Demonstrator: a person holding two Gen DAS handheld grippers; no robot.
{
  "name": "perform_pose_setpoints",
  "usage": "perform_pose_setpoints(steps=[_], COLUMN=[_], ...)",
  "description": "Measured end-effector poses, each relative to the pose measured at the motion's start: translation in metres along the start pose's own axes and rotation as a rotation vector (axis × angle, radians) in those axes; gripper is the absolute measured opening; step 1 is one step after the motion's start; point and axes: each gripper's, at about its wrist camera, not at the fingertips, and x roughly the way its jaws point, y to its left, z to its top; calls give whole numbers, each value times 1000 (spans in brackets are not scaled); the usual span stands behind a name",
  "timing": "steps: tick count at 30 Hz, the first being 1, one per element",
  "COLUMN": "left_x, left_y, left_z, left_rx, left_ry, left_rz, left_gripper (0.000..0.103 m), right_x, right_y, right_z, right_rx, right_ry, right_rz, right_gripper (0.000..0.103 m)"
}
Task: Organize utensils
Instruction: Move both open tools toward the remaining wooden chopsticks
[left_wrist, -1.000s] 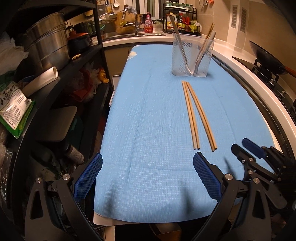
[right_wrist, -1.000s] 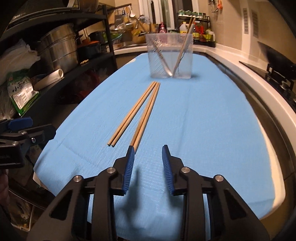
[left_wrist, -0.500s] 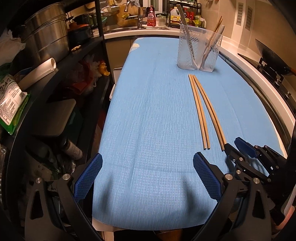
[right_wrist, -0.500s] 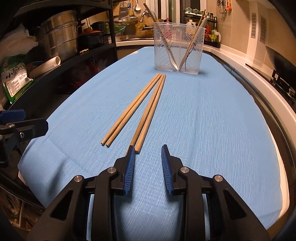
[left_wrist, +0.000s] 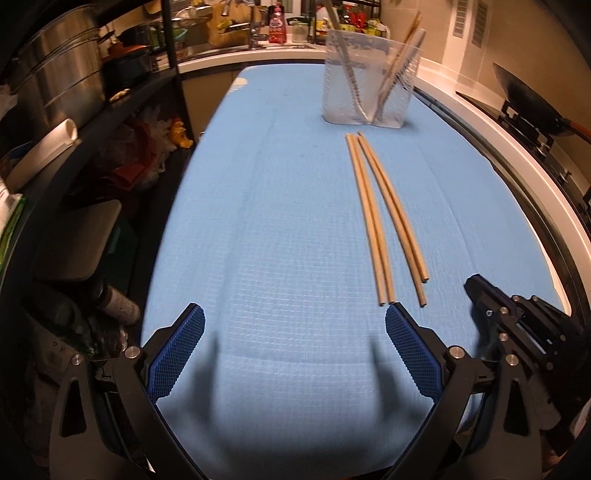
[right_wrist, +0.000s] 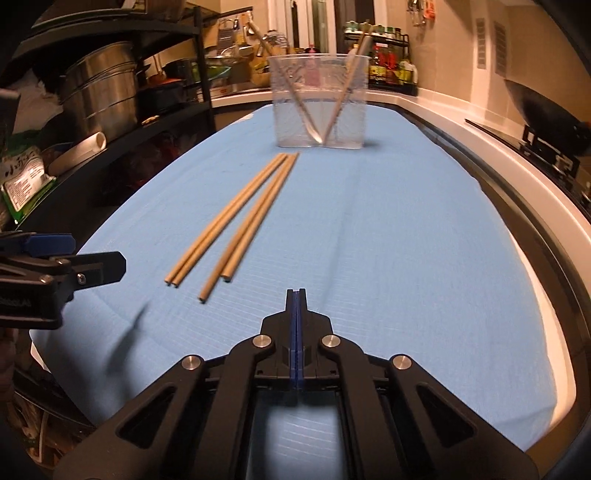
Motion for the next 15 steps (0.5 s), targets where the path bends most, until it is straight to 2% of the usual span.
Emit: perform_pose_setpoints(steps=[7,9,10,15], left_x=[16,15,15,10], left_y=[-9,-8,-7,10], left_z=[1,0,1,1], left_rx=[3,8,7,-26], left_ry=[32,31,30,27], left_rz=[-3,5,11,35], left_gripper=[95,95,95,95], right_x=[4,7,9,16], right_y=[3,10,14,28], right_z=[3,6,8,13], right_rx=[-5,-20,-22,-40], right_ry=[3,11,15,13], right_rz=[89,107,118,112], right_gripper=[12,29,32,32])
